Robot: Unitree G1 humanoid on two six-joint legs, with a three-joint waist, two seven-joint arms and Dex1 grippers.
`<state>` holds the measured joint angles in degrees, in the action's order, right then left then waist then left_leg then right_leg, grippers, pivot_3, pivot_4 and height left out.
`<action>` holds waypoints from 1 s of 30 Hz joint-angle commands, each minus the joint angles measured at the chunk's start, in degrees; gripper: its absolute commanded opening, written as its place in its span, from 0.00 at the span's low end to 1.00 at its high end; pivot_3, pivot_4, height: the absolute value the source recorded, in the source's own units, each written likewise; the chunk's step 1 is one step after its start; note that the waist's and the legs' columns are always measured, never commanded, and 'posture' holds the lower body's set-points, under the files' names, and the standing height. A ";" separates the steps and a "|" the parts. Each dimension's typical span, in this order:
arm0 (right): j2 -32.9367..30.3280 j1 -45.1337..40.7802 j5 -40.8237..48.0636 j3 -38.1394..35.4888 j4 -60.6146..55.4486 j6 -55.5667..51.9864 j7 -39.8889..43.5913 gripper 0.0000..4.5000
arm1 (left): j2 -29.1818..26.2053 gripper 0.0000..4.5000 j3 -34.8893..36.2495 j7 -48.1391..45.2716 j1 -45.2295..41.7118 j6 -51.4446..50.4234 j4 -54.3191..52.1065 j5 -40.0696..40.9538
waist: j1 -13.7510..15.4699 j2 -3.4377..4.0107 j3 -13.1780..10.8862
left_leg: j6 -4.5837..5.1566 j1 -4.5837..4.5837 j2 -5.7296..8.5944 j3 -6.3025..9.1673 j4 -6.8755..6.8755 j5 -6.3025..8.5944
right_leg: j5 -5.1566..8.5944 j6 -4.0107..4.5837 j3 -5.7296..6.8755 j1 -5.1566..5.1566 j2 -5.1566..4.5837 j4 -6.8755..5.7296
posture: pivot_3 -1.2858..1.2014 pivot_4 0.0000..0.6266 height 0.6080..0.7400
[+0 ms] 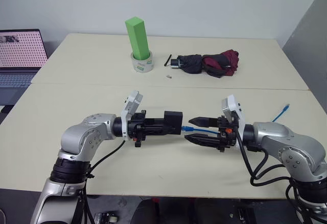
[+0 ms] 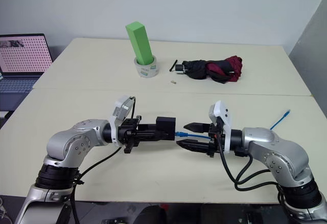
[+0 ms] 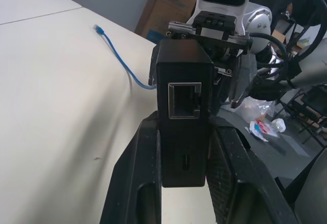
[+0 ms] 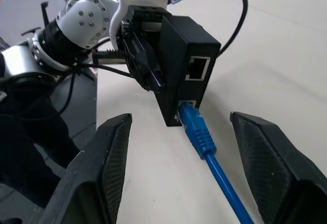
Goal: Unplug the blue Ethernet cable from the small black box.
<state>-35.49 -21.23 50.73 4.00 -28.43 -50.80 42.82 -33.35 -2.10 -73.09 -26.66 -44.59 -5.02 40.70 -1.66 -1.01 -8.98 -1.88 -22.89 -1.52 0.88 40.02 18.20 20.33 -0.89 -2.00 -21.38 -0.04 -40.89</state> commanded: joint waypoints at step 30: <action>1.42 -3.52 1.02 0.02 2.63 -4.37 2.20 0.02 | -0.21 0.18 -1.07 -1.02 1.49 2.18 -3.97 0.18 | 0.01 0.00 0.00 | 0.00 -0.01 0.00 0.00 -0.01 0.00 | 0.00 0.00 -0.01 -0.01 0.00 0.02 | 0.52 0.24 1.00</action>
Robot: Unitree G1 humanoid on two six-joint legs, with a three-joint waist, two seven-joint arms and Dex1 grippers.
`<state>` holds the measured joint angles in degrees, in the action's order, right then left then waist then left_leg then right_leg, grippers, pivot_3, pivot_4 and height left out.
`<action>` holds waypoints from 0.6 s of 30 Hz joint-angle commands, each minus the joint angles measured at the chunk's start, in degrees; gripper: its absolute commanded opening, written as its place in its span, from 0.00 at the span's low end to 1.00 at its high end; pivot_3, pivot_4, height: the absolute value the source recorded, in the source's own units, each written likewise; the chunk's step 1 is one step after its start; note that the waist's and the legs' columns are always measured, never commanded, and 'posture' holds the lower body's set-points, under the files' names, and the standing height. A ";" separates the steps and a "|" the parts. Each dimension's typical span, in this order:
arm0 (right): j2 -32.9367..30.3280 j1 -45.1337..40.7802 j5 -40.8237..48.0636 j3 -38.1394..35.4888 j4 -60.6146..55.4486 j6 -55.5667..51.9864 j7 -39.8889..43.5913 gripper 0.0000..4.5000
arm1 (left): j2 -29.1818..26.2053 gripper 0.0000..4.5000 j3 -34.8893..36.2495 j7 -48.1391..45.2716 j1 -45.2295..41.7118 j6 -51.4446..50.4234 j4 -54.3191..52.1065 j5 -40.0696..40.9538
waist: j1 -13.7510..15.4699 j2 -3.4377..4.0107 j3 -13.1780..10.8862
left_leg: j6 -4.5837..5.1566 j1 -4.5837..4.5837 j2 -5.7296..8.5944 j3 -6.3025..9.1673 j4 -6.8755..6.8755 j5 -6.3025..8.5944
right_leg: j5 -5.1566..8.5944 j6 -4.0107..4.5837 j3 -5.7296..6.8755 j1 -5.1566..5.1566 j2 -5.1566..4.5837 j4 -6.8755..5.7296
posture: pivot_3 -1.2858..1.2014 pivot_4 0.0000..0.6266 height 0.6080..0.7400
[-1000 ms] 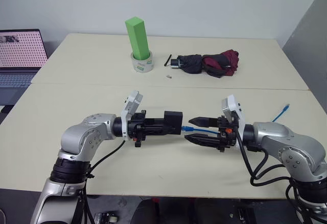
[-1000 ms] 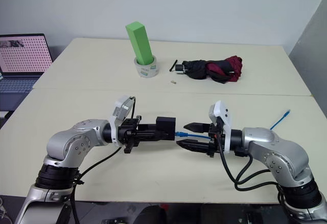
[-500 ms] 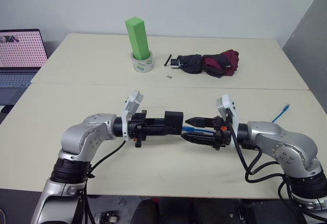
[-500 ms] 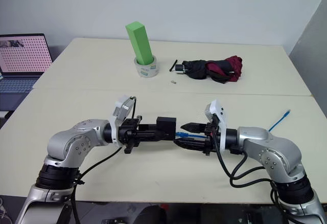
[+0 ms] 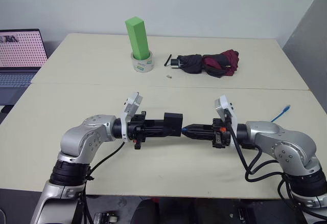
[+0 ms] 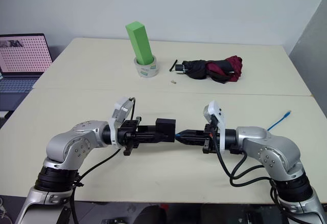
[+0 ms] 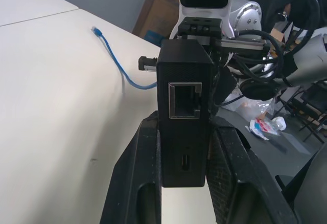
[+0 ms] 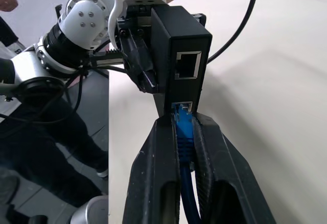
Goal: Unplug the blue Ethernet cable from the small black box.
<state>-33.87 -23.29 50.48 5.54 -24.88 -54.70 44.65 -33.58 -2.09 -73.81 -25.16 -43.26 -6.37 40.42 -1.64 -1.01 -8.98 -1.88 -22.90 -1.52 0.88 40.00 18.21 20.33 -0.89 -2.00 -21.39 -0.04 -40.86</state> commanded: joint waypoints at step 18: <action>-6.93 1.03 -2.99 -3.16 1.95 0.86 4.70 0.01 | -3.20 0.18 1.50 -0.23 1.71 2.11 -2.07 0.05 | 0.00 0.00 -0.01 | 0.18 0.00 0.00 0.00 -0.01 0.10 | 0.00 0.00 0.00 0.00 0.00 0.02 | 0.52 0.24 1.00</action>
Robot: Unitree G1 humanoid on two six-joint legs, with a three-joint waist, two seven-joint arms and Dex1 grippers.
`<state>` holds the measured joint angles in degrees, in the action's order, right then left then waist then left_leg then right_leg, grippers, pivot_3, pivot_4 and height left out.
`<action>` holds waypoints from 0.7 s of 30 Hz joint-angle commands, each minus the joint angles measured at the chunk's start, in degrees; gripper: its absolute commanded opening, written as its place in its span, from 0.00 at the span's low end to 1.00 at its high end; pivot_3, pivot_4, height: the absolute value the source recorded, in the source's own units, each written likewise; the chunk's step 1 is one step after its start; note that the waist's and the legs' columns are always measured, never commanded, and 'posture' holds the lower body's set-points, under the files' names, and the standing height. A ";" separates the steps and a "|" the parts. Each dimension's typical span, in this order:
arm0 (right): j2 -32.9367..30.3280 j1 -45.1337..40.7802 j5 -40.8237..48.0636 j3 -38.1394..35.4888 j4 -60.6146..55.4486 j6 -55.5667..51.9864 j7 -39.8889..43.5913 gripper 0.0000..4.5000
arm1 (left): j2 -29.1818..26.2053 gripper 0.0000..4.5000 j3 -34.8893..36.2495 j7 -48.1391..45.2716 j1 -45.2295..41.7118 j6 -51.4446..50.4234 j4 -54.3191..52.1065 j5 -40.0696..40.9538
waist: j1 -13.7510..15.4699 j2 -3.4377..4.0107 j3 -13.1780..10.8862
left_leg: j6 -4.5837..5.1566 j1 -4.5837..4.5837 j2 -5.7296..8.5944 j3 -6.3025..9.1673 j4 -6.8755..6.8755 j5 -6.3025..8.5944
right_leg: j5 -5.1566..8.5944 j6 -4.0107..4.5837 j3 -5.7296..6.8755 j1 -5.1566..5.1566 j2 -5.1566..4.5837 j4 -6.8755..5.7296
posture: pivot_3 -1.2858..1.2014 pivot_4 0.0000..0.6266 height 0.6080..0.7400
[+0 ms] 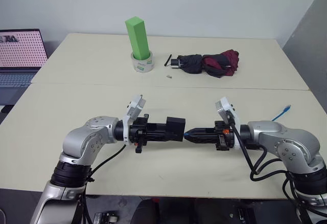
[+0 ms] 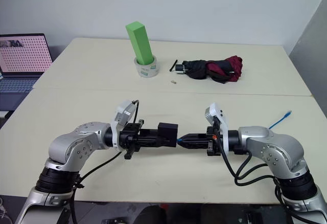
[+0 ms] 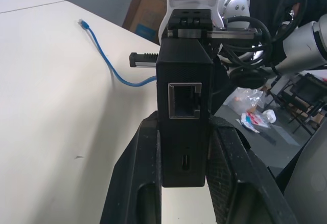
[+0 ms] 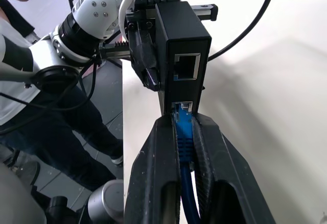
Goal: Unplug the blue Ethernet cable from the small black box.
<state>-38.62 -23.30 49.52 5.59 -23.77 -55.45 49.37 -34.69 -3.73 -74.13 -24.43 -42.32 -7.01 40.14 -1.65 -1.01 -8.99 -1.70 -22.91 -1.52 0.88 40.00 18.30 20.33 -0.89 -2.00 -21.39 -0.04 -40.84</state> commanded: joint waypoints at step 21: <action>5.40 -6.82 -36.44 -6.13 36.55 33.78 -22.96 0.47 | -0.24 0.18 1.11 7.86 2.90 11.72 1.34 -9.17 | -0.15 0.06 -0.03 | -0.20 -0.06 -0.03 -0.22 -0.08 -0.11 | 0.00 0.00 -0.14 -0.16 0.00 0.00 | 0.52 0.24 1.00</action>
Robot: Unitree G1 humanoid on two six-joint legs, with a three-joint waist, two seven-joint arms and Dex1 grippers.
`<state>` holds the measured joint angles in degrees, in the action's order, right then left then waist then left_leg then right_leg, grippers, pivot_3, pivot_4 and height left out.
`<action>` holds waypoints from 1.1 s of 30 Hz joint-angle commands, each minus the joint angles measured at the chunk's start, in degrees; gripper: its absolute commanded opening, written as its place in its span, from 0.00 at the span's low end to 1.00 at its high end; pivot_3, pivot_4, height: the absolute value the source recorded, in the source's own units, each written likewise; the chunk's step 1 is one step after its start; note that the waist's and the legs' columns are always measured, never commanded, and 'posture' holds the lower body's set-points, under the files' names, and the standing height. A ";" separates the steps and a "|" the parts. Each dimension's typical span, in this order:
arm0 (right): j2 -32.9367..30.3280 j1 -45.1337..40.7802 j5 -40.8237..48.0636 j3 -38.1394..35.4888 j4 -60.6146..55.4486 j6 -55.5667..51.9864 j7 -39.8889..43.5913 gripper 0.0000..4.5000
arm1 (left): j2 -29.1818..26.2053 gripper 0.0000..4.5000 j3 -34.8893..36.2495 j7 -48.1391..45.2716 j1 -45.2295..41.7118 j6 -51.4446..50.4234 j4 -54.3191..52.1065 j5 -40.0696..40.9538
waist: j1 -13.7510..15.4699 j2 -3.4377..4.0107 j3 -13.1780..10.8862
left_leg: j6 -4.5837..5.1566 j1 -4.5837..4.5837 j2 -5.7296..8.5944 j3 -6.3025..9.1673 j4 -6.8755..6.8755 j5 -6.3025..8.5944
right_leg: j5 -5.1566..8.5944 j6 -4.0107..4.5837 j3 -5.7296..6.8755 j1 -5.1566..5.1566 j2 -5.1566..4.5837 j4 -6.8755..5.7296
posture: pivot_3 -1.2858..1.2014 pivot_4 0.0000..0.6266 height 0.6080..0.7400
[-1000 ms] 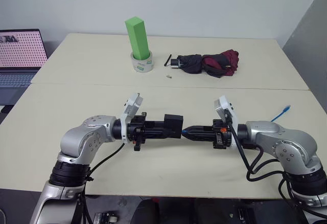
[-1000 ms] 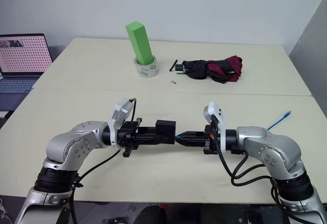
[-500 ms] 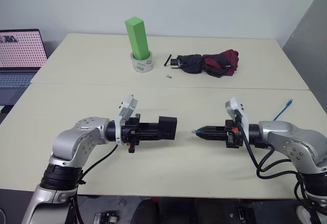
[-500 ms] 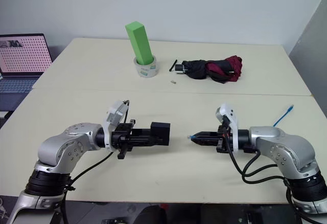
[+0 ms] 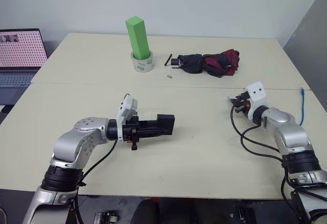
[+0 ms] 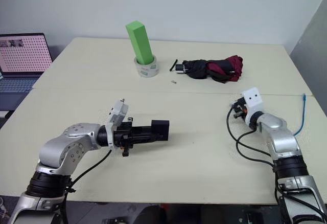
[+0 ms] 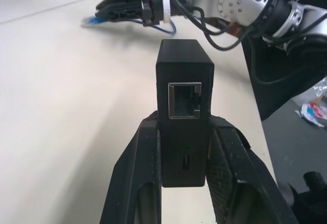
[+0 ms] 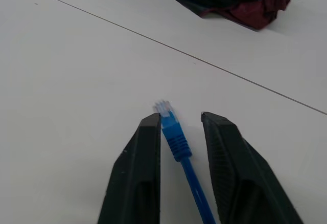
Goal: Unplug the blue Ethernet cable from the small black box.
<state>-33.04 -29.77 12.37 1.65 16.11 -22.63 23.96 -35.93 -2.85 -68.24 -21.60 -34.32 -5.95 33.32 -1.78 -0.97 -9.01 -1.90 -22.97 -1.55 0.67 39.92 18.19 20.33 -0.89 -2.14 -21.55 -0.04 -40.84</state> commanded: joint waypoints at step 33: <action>-2.17 3.31 15.18 3.96 -41.88 -17.54 17.63 0.94 | 18.08 0.53 11.15 42.38 -0.19 41.09 34.93 -21.52 | 0.24 -0.03 0.05 | 0.01 0.06 0.05 0.09 0.06 0.00 | 0.00 0.00 0.12 0.08 -0.08 -0.05 | 0.52 0.24 1.00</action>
<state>-35.02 -25.67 27.82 6.36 -23.91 -40.38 42.10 -18.32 7.98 -25.69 -24.48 8.44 30.84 11.23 -1.54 -1.01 -8.97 -1.90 -22.91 -1.50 0.75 39.98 18.20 20.33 -0.89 -2.03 -21.47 -0.13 -40.90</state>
